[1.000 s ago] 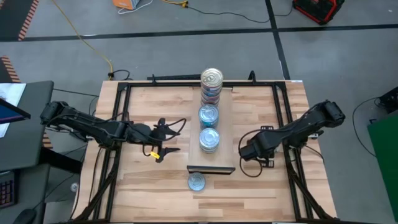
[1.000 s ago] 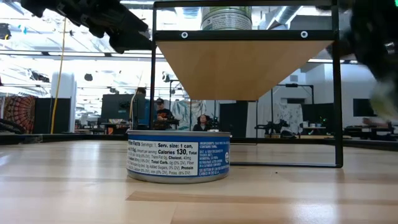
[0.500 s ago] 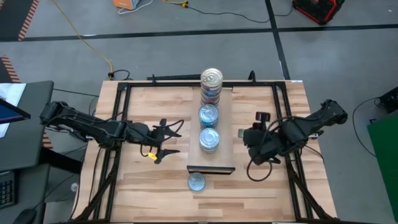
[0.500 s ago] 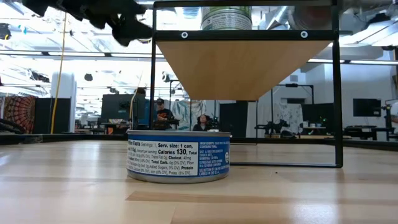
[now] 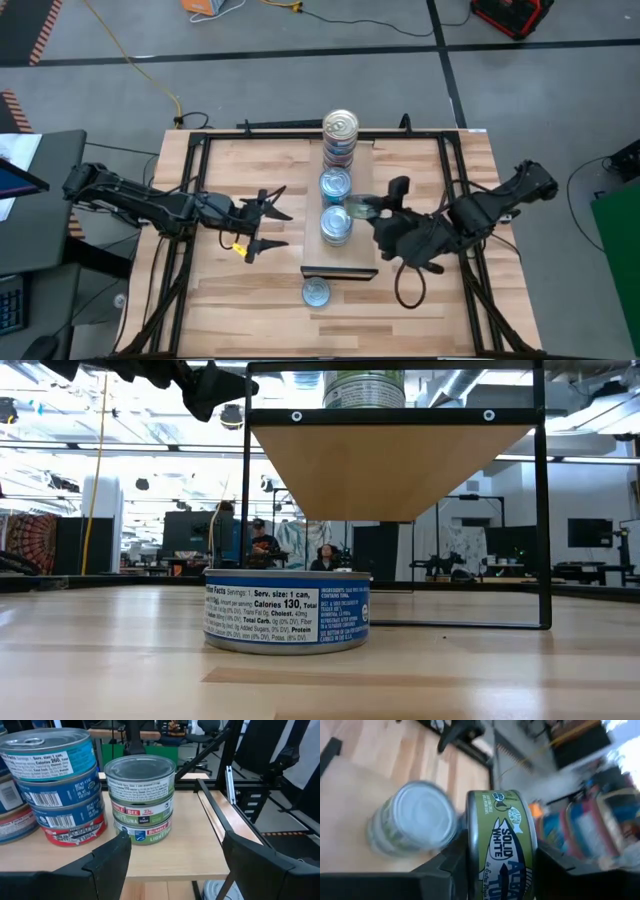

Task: Stack canned seafood by type on shelf
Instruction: Stack the green tuna can on the shelf on top of the yellow and blue tuna can

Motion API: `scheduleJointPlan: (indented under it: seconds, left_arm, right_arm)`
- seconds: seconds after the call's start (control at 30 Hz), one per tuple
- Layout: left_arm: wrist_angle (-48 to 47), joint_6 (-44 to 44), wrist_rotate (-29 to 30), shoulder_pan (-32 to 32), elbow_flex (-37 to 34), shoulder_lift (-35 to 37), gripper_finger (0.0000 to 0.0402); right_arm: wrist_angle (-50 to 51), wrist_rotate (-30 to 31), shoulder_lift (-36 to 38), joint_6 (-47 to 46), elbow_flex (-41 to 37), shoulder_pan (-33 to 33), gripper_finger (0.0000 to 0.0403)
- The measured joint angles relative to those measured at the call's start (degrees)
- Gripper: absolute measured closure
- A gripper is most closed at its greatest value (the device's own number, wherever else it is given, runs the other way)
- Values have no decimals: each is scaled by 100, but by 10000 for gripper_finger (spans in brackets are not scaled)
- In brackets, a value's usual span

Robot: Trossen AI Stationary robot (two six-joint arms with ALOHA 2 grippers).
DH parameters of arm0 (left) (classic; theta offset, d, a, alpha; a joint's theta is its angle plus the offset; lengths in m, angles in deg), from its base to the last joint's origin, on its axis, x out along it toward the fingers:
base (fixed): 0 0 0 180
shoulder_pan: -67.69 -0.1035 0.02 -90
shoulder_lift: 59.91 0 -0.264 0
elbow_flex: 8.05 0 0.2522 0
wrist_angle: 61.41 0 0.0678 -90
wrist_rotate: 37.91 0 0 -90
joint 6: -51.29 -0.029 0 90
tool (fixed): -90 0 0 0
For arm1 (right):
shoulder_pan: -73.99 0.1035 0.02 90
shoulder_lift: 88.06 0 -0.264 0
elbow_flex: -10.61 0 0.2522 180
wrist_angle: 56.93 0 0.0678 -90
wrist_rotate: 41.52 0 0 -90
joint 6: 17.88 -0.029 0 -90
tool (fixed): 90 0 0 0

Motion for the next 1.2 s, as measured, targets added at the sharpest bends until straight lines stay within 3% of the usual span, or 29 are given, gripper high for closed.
scheduleJointPlan:
  seconds: [0.3, 0.47, 0.63, 0.93, 1.2]
  left_arm:
    - [369, -31, -1, 32, -131, 3, 100]
    - [764, -30, -44, 44, -383, -2, 100]
    - [798, -31, -3, 44, -400, 3, 100]
    - [926, -31, 58, 44, -402, 3, 100]
    - [920, -17, 76, 44, -404, 3, 100]
  right_arm:
    - [-1276, 35, -372, 1843, -2, -410, 237]
    - [-1469, 54, -622, 2416, -4, -454, 223]
    - [-1459, 189, -770, 2539, -11, -576, 211]
    - [-1473, 341, -856, 2558, -4, -797, 232]
    - [-1613, 624, -1034, 2582, 0, -1099, 212]
